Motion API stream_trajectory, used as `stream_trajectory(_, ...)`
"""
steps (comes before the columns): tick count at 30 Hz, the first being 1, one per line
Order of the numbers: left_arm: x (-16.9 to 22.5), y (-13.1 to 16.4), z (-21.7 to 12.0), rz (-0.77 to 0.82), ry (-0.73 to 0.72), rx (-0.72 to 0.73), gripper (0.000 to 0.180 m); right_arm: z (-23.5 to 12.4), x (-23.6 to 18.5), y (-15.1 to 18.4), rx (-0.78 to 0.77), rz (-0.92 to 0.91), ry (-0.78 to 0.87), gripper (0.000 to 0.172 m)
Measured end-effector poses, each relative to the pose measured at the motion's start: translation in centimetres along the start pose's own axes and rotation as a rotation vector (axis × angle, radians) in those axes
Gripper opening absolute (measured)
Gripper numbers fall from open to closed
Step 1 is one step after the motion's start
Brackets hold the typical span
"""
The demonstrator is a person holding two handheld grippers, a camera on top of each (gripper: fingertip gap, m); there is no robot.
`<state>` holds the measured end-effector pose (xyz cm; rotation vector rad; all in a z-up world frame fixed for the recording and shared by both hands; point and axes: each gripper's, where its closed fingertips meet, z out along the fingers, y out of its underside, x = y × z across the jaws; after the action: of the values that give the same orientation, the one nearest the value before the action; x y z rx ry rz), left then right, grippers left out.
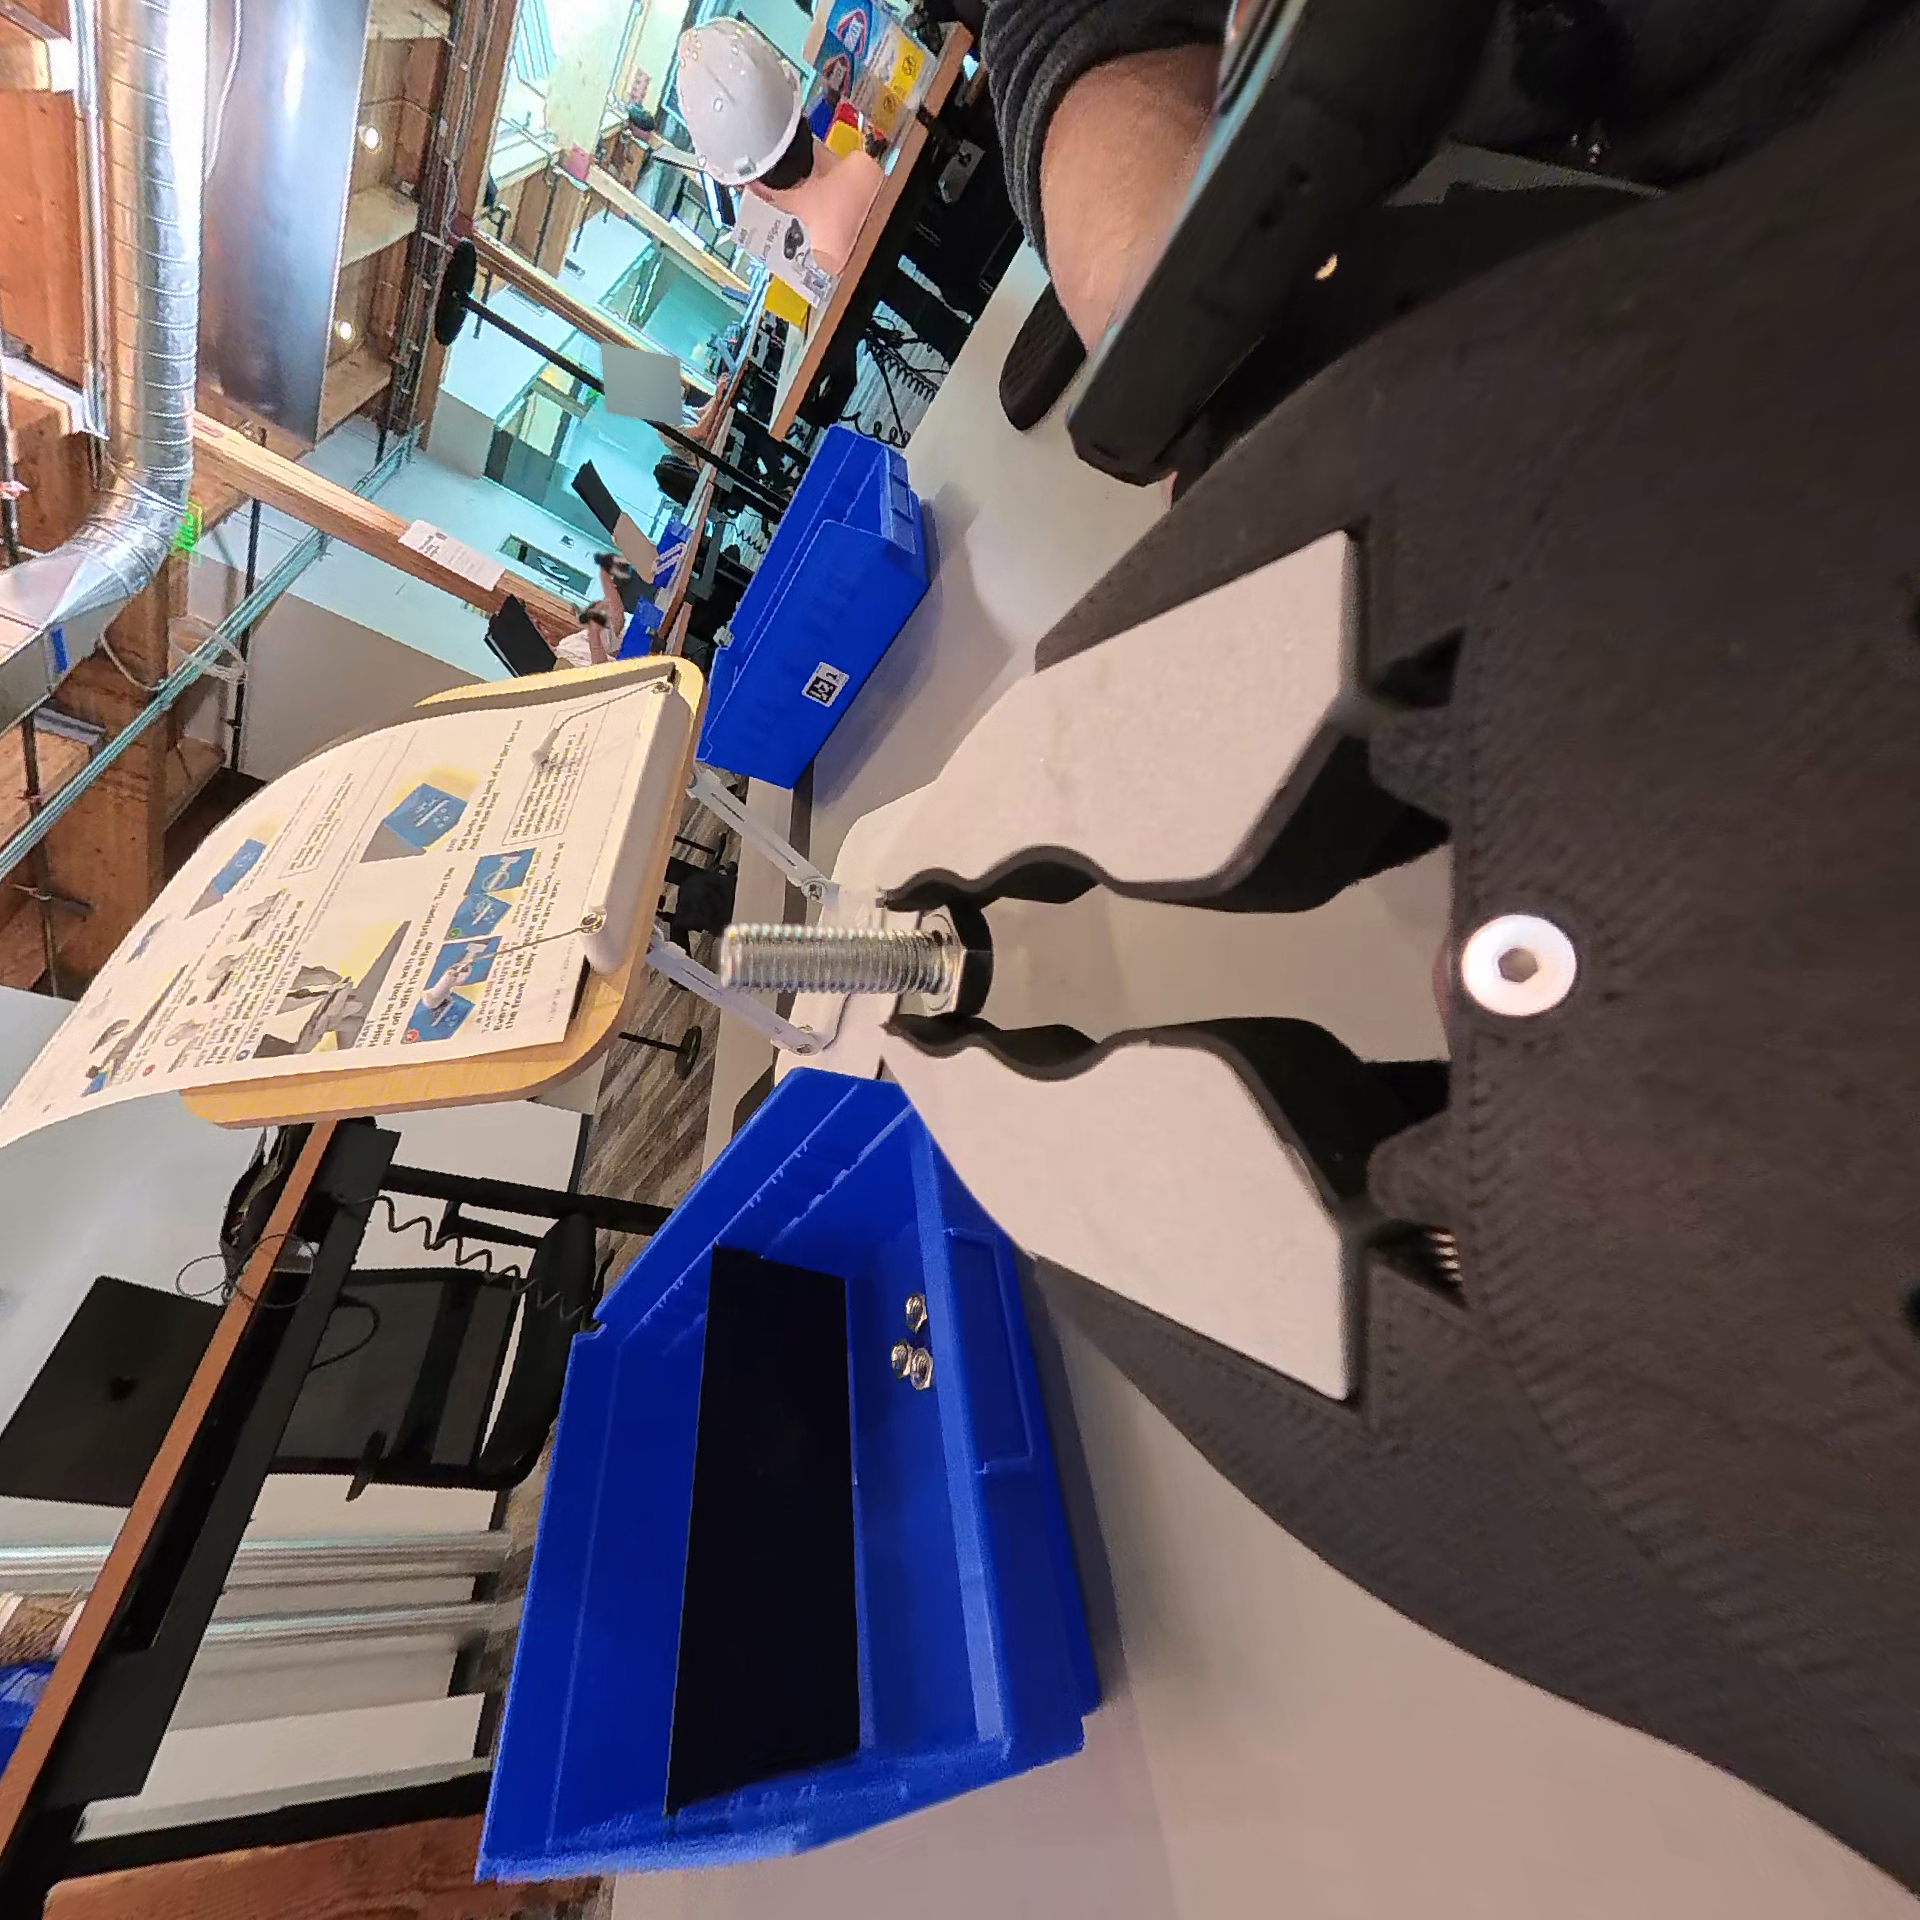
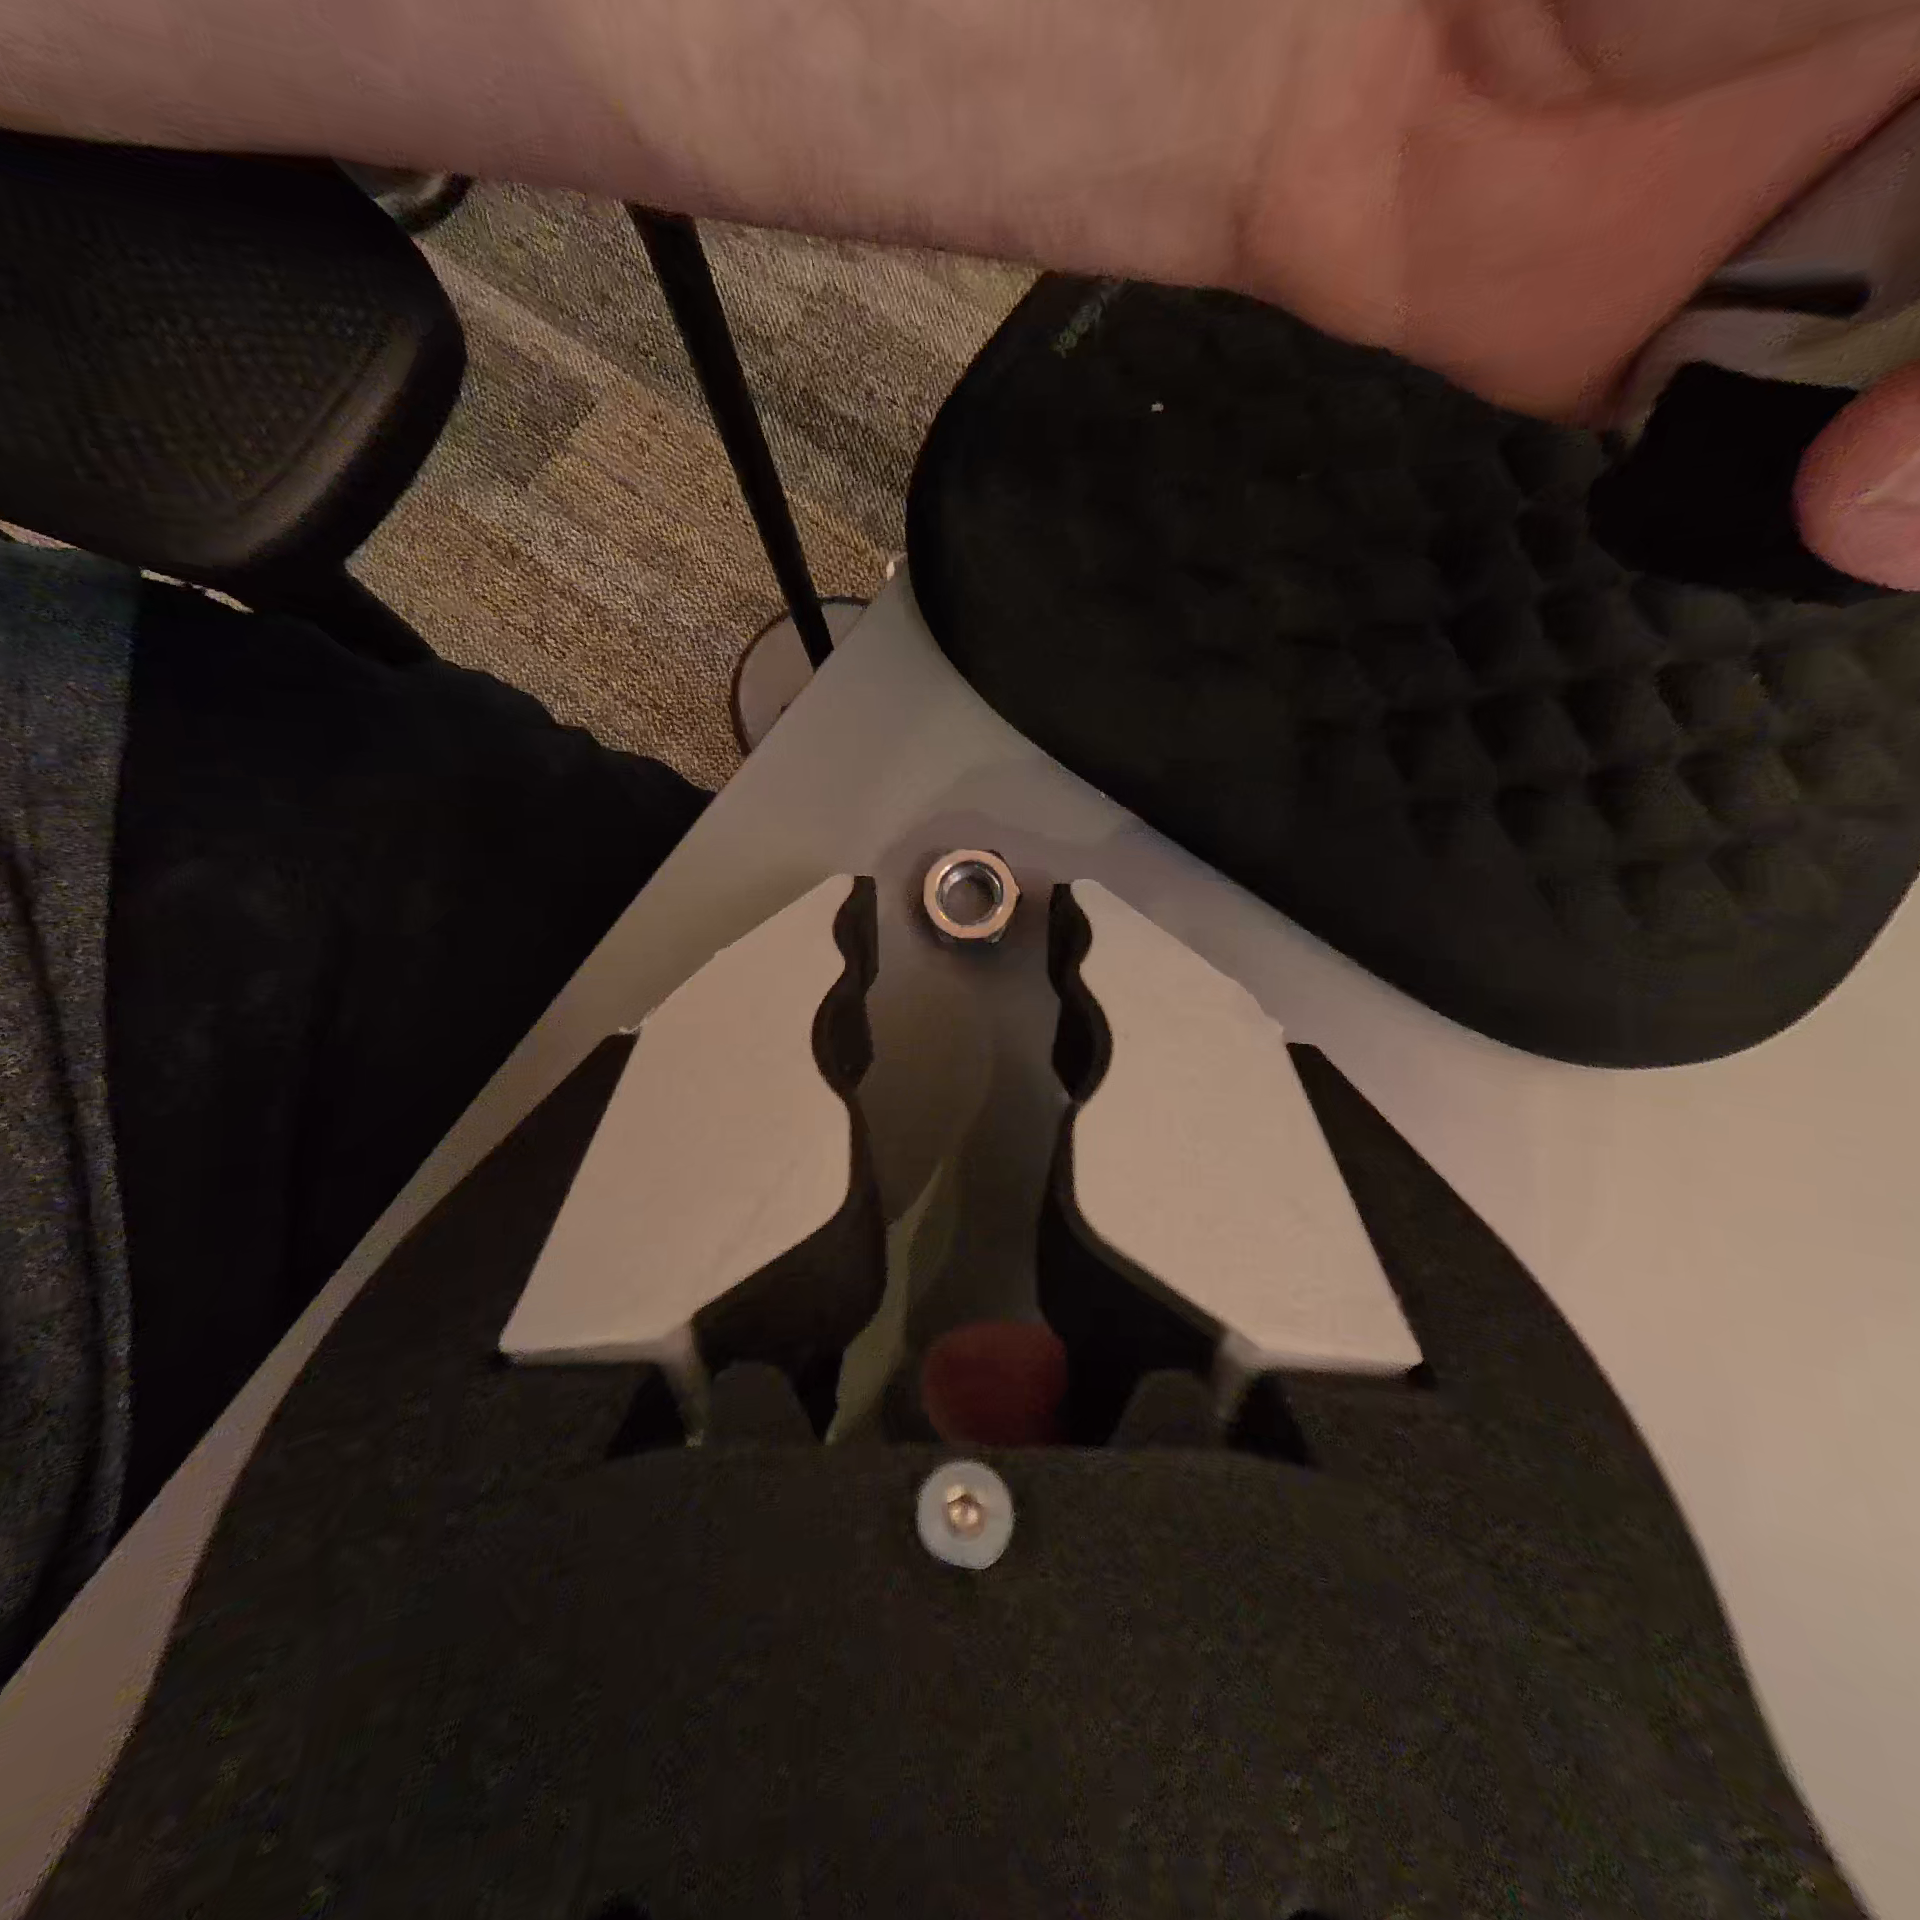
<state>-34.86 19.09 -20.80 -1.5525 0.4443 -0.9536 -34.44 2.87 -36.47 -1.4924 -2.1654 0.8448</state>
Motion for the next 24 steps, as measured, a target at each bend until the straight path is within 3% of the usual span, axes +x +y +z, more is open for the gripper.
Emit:
stream_trajectory(4, 0.2, 0.6, 0.5, 0.001, 0.007, -0.017, 0.019, 0.2, 0.2, 0.0, -0.005, -0.024, 0.027, 0.019)
stream_trajectory(11, 0.9, 1.4, 1.3, 0.018, 0.021, -0.054, 0.019, -1.0, -0.4, 0.9, 0.015, -0.021, 0.004, 0.019)
stream_trajectory(24, 7.3, 5.1, 6.7, 0.035, 0.166, -0.210, 0.019, -12.4, -1.6, 14.1, -0.048, 0.066, 0.069, 0.019)
